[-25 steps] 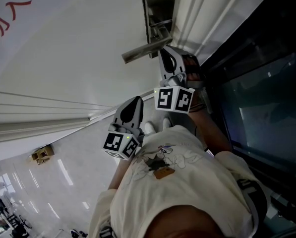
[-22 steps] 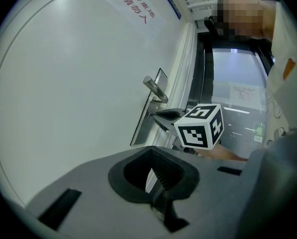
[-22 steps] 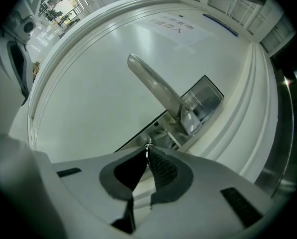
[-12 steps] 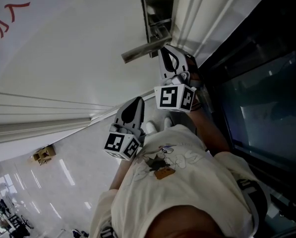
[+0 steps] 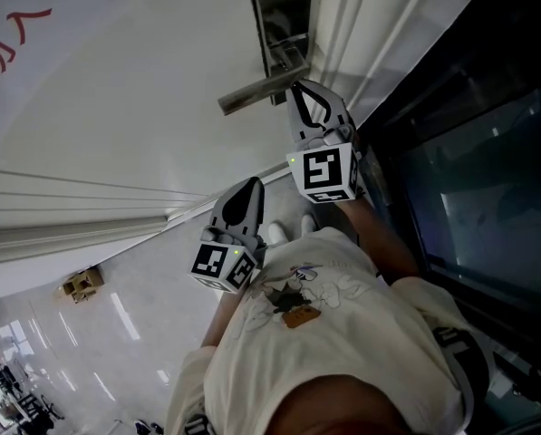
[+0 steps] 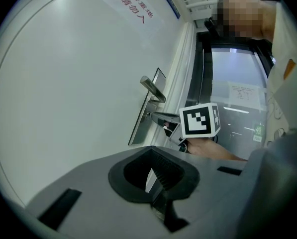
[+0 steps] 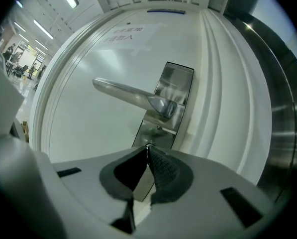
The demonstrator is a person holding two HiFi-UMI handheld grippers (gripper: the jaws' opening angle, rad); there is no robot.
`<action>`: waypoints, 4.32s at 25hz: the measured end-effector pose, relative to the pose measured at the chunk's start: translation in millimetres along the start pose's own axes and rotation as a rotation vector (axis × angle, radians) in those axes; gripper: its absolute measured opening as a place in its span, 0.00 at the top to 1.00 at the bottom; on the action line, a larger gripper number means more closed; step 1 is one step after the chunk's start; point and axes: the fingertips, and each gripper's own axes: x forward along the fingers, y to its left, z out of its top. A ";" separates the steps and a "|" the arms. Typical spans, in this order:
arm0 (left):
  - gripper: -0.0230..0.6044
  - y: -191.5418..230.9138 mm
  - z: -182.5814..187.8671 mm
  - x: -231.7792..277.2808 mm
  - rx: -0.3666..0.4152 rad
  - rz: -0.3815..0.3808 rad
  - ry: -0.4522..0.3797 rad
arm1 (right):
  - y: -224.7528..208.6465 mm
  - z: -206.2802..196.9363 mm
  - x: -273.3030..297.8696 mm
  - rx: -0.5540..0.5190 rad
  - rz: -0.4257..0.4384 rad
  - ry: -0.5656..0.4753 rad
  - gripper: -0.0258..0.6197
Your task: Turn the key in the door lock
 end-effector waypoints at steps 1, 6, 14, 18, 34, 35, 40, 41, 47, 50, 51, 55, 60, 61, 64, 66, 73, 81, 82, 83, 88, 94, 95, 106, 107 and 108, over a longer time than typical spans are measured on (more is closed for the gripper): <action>0.96 -0.6 -0.3 0.1 0.000 0.000 0.000 | -0.3 0.1 0.0 0.019 0.005 -0.003 0.93; 0.96 -2.0 -0.6 0.3 0.000 0.001 -0.001 | -2.7 -0.2 0.3 0.202 0.058 -0.025 0.92; 0.96 -3.6 0.3 -0.5 0.008 0.011 -0.004 | -6.5 -2.7 0.2 0.405 0.110 -0.059 0.91; 0.96 -4.1 0.8 -1.9 0.012 0.018 -0.005 | -8.2 -4.3 -0.2 0.513 0.132 -0.069 0.91; 0.96 -5.6 1.0 -7.3 0.022 0.027 -0.005 | -12.8 -9.7 0.8 1.015 0.249 -0.103 0.90; 0.96 -5.8 1.2 -7.5 0.022 0.027 -0.005 | -13.1 -9.9 0.8 1.055 0.258 -0.107 0.90; 0.96 -7.0 1.0 -8.1 0.025 0.027 -0.004 | -13.7 -11.9 0.9 1.231 0.303 -0.127 0.90; 0.96 -7.0 0.7 -8.1 0.024 0.027 -0.004 | -13.6 -12.1 1.0 1.255 0.310 -0.131 0.90; 0.96 -6.1 -1.0 -8.0 0.018 0.034 -0.006 | -15.2 -10.2 1.9 1.388 0.362 -0.171 0.90; 0.96 -6.9 -1.7 -7.9 0.016 0.035 -0.005 | -16.5 -11.5 1.8 1.440 0.384 -0.173 0.89; 0.96 -7.3 -1.9 -7.7 0.016 0.034 -0.005 | -16.6 -13.3 1.7 1.458 0.384 -0.167 0.89; 0.96 -9.1 -1.5 -7.1 0.012 0.035 -0.007 | -16.3 -18.1 1.2 1.516 0.384 -0.153 0.88; 0.96 -11.1 -3.2 -5.3 0.014 0.036 -0.005 | -16.4 -13.3 1.4 1.493 0.404 -0.171 0.88; 0.95 -11.4 -3.5 -4.8 0.013 0.036 -0.005 | -16.2 -10.9 1.4 1.477 0.409 -0.181 0.88; 0.96 -12.4 -4.3 -3.5 0.012 0.038 -0.003 | -13.5 -8.3 0.5 1.456 0.428 -0.193 0.86; 0.96 -13.6 -4.7 -2.6 0.010 0.038 -0.002 | -11.5 -8.8 -2.9 1.449 0.438 -0.192 0.79; 0.95 -32.7 -8.5 9.4 0.007 0.029 0.000 | -20.9 -30.1 -48.4 1.144 0.347 -0.168 0.85; 0.96 -59.6 -36.1 6.4 -0.014 0.037 0.030 | -4.3 -61.6 -130.9 0.676 0.270 -0.104 0.95; 0.96 -62.3 -38.9 2.8 -0.011 0.034 0.034 | 3.0 -68.4 -139.8 0.664 0.270 -0.084 0.95; 0.96 -65.7 -41.5 -1.8 -0.006 0.029 0.036 | 11.6 -75.2 -149.9 0.659 0.273 -0.065 0.95; 0.96 -83.4 -47.9 -43.6 0.007 0.013 0.011 | 68.1 -84.2 -204.3 0.614 0.304 0.008 0.95; 0.95 -117.5 -66.3 -117.7 0.023 -0.005 -0.015 | 117.1 -59.3 -270.5 0.576 0.310 -0.016 0.95; 0.96 -122.4 -68.9 -131.1 0.022 -0.008 -0.017 | 124.2 -56.4 -280.9 0.573 0.304 -0.015 0.95; 0.96 -170.5 -88.8 -200.4 0.025 -0.045 -0.003 | 148.2 -35.4 -354.2 0.553 0.261 -0.038 0.95; 0.96 -174.2 -90.3 -201.9 0.025 -0.042 -0.005 | 148.0 -37.2 -358.8 0.557 0.264 -0.037 0.95; 0.96 -177.5 -91.5 -202.5 0.026 -0.039 -0.006 | 147.9 -38.6 -362.3 0.559 0.268 -0.035 0.95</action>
